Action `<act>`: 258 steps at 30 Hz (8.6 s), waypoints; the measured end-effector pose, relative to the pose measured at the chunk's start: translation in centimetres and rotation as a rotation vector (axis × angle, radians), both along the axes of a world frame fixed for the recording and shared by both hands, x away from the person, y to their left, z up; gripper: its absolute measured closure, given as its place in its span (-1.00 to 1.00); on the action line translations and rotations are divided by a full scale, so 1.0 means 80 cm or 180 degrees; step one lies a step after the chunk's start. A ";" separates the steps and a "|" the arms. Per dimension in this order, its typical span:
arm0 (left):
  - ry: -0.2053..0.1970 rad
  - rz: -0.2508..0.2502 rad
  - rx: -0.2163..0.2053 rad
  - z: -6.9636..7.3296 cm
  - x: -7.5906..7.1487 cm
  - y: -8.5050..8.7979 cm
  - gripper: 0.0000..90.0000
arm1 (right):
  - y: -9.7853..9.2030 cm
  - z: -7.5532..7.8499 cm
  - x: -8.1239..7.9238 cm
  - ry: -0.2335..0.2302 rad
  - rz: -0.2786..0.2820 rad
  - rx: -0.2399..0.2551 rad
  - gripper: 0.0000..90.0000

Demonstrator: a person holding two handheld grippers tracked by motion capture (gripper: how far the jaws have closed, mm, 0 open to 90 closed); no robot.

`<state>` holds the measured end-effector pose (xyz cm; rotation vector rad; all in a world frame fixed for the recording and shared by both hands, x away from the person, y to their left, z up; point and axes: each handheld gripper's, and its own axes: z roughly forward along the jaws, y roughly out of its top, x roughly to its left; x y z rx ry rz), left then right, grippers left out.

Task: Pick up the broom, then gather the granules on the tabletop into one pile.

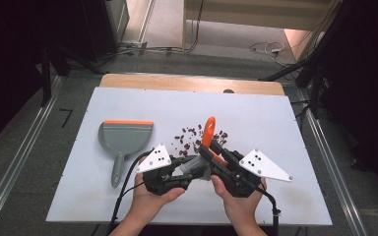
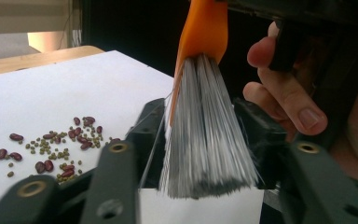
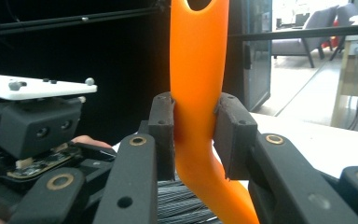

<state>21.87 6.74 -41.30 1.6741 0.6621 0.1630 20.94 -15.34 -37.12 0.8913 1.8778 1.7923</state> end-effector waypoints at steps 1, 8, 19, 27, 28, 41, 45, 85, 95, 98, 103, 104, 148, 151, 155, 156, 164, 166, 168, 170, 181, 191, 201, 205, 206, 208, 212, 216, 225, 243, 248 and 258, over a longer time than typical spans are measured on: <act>0.0032 -0.0014 -0.0004 0.000 0.001 0.001 0.42 | 0.000 0.000 0.000 0.0015 0.0041 0.0030 0.52; -0.0040 0.0001 0.0065 0.002 0.000 0.007 0.83 | 0.002 -0.001 0.001 -0.0014 0.0152 0.0008 0.51; -0.0087 -0.0085 0.0033 0.010 0.006 0.045 0.91 | -0.016 0.007 0.017 -0.0042 0.0806 -0.0040 0.11; -0.0248 -0.0329 -0.0037 0.021 0.007 0.076 0.91 | -0.041 -0.003 0.046 0.0156 0.1239 -0.0222 0.04; -0.0270 -0.0377 -0.0061 0.022 0.007 0.079 0.91 | -0.042 -0.004 0.047 0.0175 0.1306 -0.0241 0.04; -0.0420 -0.1163 -0.0089 0.026 -0.004 0.083 0.90 | -0.023 -0.012 0.041 0.0390 0.2124 -0.0691 0.10; -0.0426 -0.1256 -0.0114 0.026 -0.005 0.083 0.90 | -0.018 -0.015 0.037 0.0441 0.2294 -0.0849 0.06; -0.0205 -0.0301 -0.0096 0.000 0.007 0.119 -1.00 | -0.044 -0.024 0.062 0.0687 0.1456 -0.1148 0.53; -0.0184 -0.0081 -0.0061 -0.009 0.004 0.141 -1.00 | -0.065 -0.024 0.079 0.0721 0.0952 -0.1325 0.53; -0.0180 -0.0017 -0.0047 -0.011 -0.001 0.147 -1.00 | -0.072 -0.020 0.084 0.0710 0.0795 -0.1376 0.53; -0.0140 0.0069 0.0058 -0.024 -0.010 0.158 -1.00 | -0.088 -0.010 0.101 0.0710 0.0499 -0.1490 0.53; -0.0120 0.0091 0.0062 -0.027 -0.011 0.160 -1.00 | -0.089 -0.009 0.106 0.0727 0.0443 -0.1541 0.53; -0.0125 0.0337 0.0095 -0.053 -0.018 0.187 -1.00 | -0.021 -0.089 0.232 0.1215 -0.0321 -0.3526 0.53; -0.0128 0.0346 0.0090 -0.053 -0.019 0.188 -1.00 | -0.015 -0.088 0.222 0.1204 -0.0227 -0.3548 0.53; -0.0121 0.0350 0.0088 -0.053 -0.018 0.188 -1.00 | -0.011 -0.088 0.212 0.1165 -0.0134 -0.3581 0.53; -0.0123 0.0348 0.0091 -0.053 -0.018 0.189 -1.00 | -0.009 -0.088 0.209 0.1163 -0.0110 -0.3587 0.53; -0.0118 0.0352 0.0088 -0.054 -0.018 0.189 -1.00 | -0.012 -0.074 0.213 0.1002 0.0014 -0.3519 0.53; -0.0113 0.0343 0.0097 -0.054 -0.018 0.188 -1.00 | -0.009 -0.071 0.222 0.0882 0.0049 -0.3518 0.53; -0.0114 0.0338 0.0102 -0.054 -0.018 0.188 -1.00 | -0.003 -0.071 0.230 0.0767 0.0068 -0.3556 0.52; -0.0119 0.0342 0.0105 -0.054 -0.018 0.188 -1.00 | 0.005 -0.072 0.242 0.0577 0.0164 -0.3656 0.52; -0.0115 0.0378 0.0075 -0.054 -0.017 0.198 -1.00 | 0.039 -0.092 0.255 0.0397 0.0404 -0.4021 0.52; -0.0126 0.0391 0.0084 -0.053 -0.018 0.195 -1.00 | 0.034 -0.091 0.218 0.0336 0.0721 -0.4017 0.52; -0.0130 0.0399 0.0099 -0.054 -0.016 0.196 -1.00 | 0.035 -0.080 0.223 0.0282 0.0700 -0.3906 0.52; -0.0136 0.0405 0.0092 -0.054 -0.017 0.197 -1.00 | 0.052 -0.079 0.240 0.0170 0.0646 -0.3896 0.52; -0.0133 0.0409 0.0095 -0.054 -0.017 0.198 -1.00 | 0.057 -0.080 0.243 0.0147 0.0625 -0.3913 0.52; -0.0130 0.0409 0.0090 -0.055 -0.017 0.198 -1.00 | 0.066 -0.082 0.249 0.0079 0.0598 -0.3953 0.52; -0.0132 0.0405 0.0085 -0.054 -0.018 0.199 -1.00 | 0.081 -0.091 0.254 0.0015 0.0697 -0.4111 0.52; -0.0128 0.0408 0.0081 -0.054 -0.018 0.199 -1.00 | 0.084 -0.095 0.246 0.0010 0.0784 -0.4135 0.52; -0.0117 0.0376 0.0107 -0.055 -0.017 0.194 -1.00 | 0.070 -0.095 0.215 -0.0036 0.1051 -0.4128 0.52; -0.0113 0.0396 0.0103 -0.056 -0.017 0.193 -1.00 | 0.073 -0.079 0.222 -0.0115 0.0948 -0.4077 0.52; -0.0113 0.0390 0.0108 -0.057 -0.017 0.195 -1.00 | 0.083 -0.090 0.226 -0.0121 0.1015 -0.4146 0.52; -0.0113 0.0399 0.0115 -0.057 -0.016 0.194 -1.00 | 0.076 -0.095 0.197 -0.0173 0.1211 -0.4158 0.52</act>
